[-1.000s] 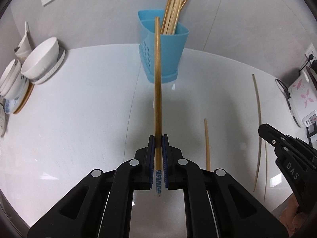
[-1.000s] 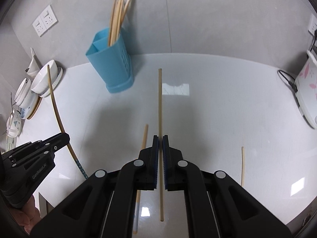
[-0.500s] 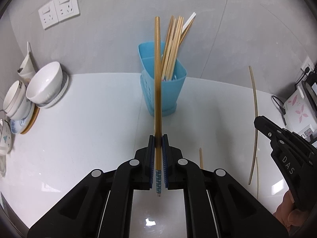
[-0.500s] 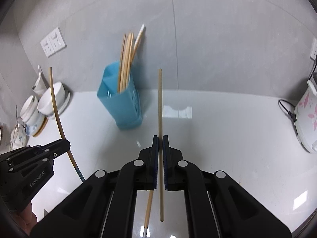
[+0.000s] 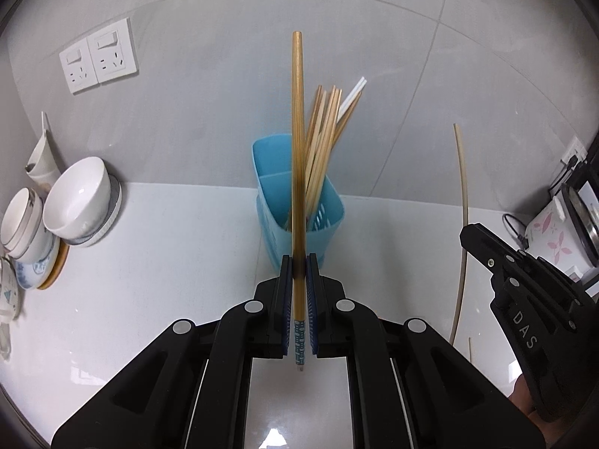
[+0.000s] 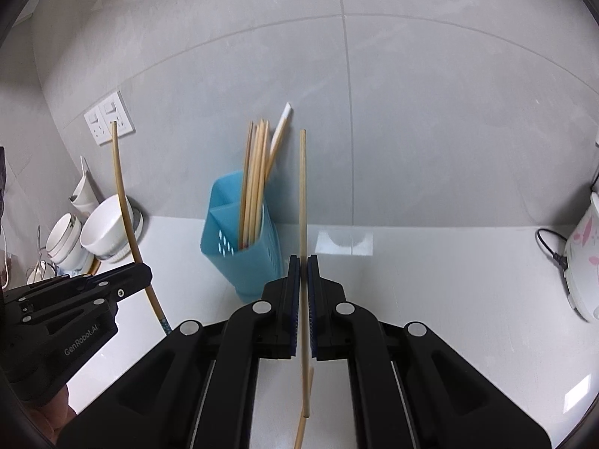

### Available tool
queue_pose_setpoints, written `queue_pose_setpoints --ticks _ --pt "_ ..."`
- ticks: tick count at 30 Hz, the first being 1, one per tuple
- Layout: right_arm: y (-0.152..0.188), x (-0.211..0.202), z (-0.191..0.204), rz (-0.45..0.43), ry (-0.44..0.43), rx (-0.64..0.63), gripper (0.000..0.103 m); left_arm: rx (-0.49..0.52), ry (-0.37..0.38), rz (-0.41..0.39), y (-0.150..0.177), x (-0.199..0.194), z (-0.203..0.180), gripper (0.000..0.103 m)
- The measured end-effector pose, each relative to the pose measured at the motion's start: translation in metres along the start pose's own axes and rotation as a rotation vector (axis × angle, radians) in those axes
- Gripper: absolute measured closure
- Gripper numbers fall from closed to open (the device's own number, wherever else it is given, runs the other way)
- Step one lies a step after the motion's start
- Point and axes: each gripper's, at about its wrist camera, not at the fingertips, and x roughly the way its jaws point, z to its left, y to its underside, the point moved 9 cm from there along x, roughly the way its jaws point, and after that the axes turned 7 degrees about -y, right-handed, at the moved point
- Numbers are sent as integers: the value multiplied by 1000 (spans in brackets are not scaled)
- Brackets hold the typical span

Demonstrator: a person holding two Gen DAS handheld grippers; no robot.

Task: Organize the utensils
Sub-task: 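Carry both held chopsticks up to the blue holder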

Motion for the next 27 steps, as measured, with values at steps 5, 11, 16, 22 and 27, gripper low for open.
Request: queue_pose_setpoints --ticks 5,11,16,22,27 --pt "-21 5 2 -29 -8 -5 100 -15 17 -17 -27 -1 5 96" --pt "-45 12 3 -59 -18 3 100 -29 22 -55 -65 -5 9 96" --pt "-55 20 3 -69 -22 -8 100 -33 37 -82 -91 -2 10 96" --pt "-64 30 0 -80 -39 0 100 -36 43 -78 -105 16 5 96" --pt "-70 34 -4 -100 -60 9 100 -38 58 -89 -111 37 1 96"
